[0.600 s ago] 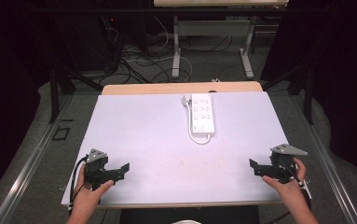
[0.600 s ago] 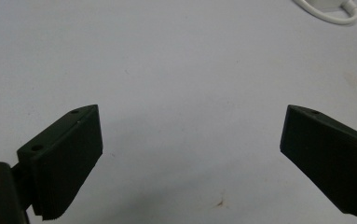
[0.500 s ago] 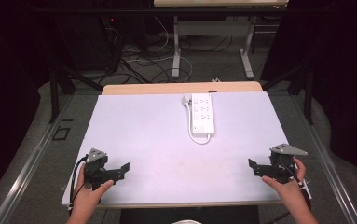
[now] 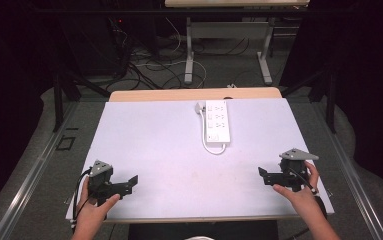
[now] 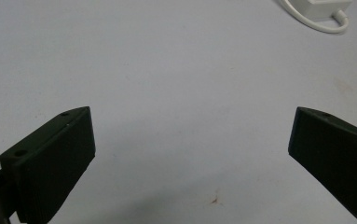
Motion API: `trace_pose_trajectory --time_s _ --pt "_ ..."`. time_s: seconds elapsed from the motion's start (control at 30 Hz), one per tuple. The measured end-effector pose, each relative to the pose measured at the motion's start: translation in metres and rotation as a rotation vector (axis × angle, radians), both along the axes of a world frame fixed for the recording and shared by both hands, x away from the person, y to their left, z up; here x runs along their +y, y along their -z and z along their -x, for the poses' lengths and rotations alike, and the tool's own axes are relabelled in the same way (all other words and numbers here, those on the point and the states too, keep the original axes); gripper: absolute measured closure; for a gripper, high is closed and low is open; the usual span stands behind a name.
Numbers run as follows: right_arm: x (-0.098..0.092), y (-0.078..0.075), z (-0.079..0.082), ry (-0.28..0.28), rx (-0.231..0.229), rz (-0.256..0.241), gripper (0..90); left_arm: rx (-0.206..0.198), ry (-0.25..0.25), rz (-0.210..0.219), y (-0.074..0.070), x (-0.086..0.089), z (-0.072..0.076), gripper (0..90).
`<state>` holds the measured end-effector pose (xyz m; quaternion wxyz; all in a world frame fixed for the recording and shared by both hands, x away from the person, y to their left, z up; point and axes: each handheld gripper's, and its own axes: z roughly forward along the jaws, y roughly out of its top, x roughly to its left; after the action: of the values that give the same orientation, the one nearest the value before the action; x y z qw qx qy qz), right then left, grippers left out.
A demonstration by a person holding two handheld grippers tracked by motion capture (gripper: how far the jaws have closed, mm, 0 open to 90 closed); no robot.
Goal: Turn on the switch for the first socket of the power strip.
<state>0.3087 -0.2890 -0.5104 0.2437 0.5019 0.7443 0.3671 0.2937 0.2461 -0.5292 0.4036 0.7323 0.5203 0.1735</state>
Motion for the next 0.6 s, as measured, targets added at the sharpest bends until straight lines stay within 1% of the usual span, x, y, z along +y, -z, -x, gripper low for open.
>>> trace_pose_trajectory --time_s 0.07,0.2,0.27,0.37,0.43,0.5,0.53,0.6 --pt "0.003 -0.003 -0.002 -0.009 -0.001 0.005 5.2 0.004 0.008 -0.004 -0.001 0.001 0.001 0.3" --pt "0.012 -0.007 -0.006 -0.024 -0.006 0.000 6.2 -0.012 0.008 0.008 0.000 0.000 0.002 0.2" --pt "0.015 -0.009 -0.008 -0.030 -0.014 0.005 6.6 -0.004 0.021 0.008 -0.001 0.001 0.002 0.2" --pt "0.020 -0.012 -0.010 -0.041 -0.012 0.004 7.0 -0.009 0.034 0.000 -0.001 0.000 0.003 0.2" --pt "0.022 -0.014 -0.012 -0.053 -0.008 0.000 7.3 -0.010 0.035 -0.002 -0.001 0.000 0.003 0.2" --pt "0.024 -0.016 -0.013 -0.059 -0.006 0.005 7.6 -0.014 0.032 0.000 -0.001 -0.001 0.003 0.2" --pt "0.026 -0.016 -0.015 -0.064 -0.010 0.001 7.9 -0.007 0.036 -0.008 -0.001 -0.001 0.003 0.2" --pt "0.028 -0.018 -0.016 -0.071 -0.005 0.000 8.6 -0.009 0.035 -0.005 0.000 -0.001 0.003 0.2"
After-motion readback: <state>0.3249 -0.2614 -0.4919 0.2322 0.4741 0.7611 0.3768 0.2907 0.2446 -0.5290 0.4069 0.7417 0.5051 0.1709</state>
